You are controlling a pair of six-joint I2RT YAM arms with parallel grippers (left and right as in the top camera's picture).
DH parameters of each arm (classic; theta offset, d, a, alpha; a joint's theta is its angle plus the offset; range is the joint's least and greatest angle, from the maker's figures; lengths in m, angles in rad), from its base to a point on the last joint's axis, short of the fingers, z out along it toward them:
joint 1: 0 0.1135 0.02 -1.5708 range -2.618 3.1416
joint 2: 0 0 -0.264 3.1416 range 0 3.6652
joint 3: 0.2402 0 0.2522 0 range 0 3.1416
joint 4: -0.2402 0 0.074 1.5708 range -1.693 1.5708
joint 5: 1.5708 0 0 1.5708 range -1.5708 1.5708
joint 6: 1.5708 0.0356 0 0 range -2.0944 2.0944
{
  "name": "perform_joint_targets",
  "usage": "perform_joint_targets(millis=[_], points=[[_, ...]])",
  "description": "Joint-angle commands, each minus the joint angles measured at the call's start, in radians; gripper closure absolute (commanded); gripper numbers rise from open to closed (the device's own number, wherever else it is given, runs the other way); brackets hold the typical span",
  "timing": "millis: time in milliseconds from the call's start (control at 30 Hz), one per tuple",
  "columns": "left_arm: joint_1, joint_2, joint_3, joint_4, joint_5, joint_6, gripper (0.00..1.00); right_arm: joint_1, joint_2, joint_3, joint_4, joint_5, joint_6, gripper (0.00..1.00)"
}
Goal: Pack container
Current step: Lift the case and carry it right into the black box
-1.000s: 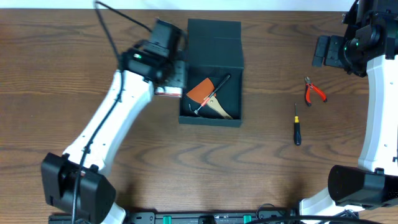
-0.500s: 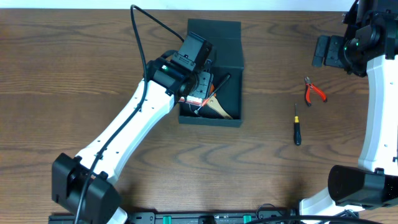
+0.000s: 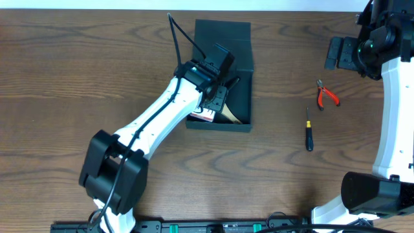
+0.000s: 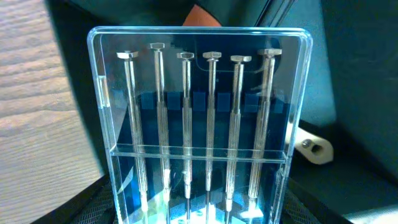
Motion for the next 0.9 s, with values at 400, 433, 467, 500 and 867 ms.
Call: perform_joint_targets(millis=[400, 433, 467, 500, 867], points=[[0.002, 0.076, 0.026, 0.04, -0.005, -0.017, 0.38, 0.0, -0.009, 0.008, -0.001, -0.003, 0.011, 0.01], [0.002, 0.082, 0.026, 0.04, -0.005, -0.017, 0.38, 0.0, -0.009, 0.008, -0.001, -0.003, 0.011, 0.01], [0.002, 0.087, 0.026, 0.039, -0.005, -0.017, 0.38, 0.0, -0.009, 0.008, -0.001, -0.003, 0.011, 0.01], [0.002, 0.094, 0.026, 0.039, -0.005, -0.018, 0.38, 0.0, -0.009, 0.008, -0.001, -0.003, 0.011, 0.01], [0.061, 0.102, 0.026, 0.049, -0.008, -0.062, 0.38, 0.0, -0.009, 0.008, -0.001, -0.003, 0.011, 0.01]])
